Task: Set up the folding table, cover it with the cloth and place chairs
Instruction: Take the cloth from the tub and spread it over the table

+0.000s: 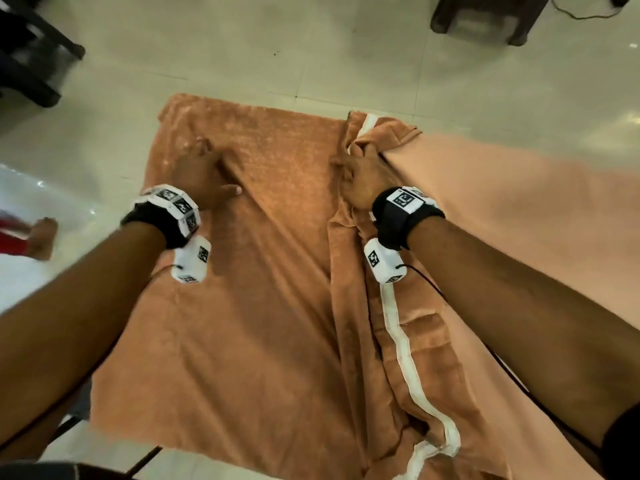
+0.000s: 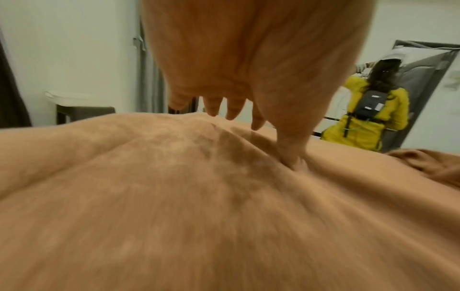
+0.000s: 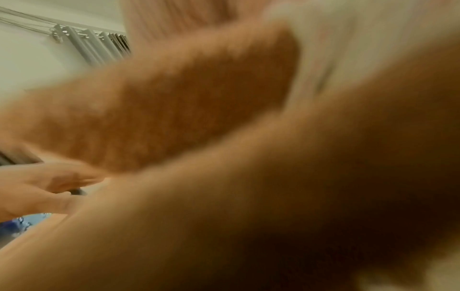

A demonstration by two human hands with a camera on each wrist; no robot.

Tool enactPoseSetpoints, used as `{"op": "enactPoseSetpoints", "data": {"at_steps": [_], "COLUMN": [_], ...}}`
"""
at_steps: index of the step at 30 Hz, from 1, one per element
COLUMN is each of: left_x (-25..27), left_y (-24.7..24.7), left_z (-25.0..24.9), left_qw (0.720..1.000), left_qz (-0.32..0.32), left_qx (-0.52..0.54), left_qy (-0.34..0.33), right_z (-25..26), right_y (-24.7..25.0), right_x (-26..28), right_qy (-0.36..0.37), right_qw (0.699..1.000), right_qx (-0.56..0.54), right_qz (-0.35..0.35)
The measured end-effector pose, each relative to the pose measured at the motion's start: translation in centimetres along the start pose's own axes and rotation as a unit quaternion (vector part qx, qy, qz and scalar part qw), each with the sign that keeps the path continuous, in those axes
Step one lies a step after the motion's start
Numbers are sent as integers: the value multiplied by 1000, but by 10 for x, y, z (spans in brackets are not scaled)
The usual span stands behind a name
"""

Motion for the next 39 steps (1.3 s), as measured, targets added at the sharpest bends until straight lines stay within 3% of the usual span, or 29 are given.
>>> {"op": "enactPoseSetpoints", "data": {"at_steps": [2,6,9,12,15,20,25,27,30,39], "left_x": [42,157,241,316,366,367,366,366,362,340], "left_y": [-15,-53,-62,-73,-83,-86,-86,-89,-90,-66], "left_z": [-15,-37,-43,-33,-15,-7,-6,0,24,126], "left_qw": [999,998,993,974,947,946,946,948,948,950], "left_qz": [-39,-26,-6,12,17,33,33,35,43,67], "left_qx": [1,31,31,54,67,67,63,62,67,58], "left_qy": [-18,56,114,220,313,317,316,310,308,301], "right_z": [-3,9,24,45,66,97,108,109,114,188], "right_y": [-3,-3,-8,-26,-54,-102,-122,-130,-143,-187], "right_x": [6,39,86,139,188,246,254,254,252,225], "right_qy": [-19,-46,-58,29,110,162,151,150,142,123], "right_qw": [1000,993,990,987,983,971,970,967,962,960], "right_qx": [2,102,115,134,147,163,173,173,170,198], "right_qz": [-10,-37,-51,-81,-11,72,78,115,157,157]}}
Point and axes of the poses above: each hand's wrist, its own x-axis away from the middle knuckle, its own y-axis out of the back of the hand, z = x × y, the point moved 4 cm from there along -x, towards the middle knuckle, and after that the axes turned 8 degrees about -z, right-handed, at the moved point
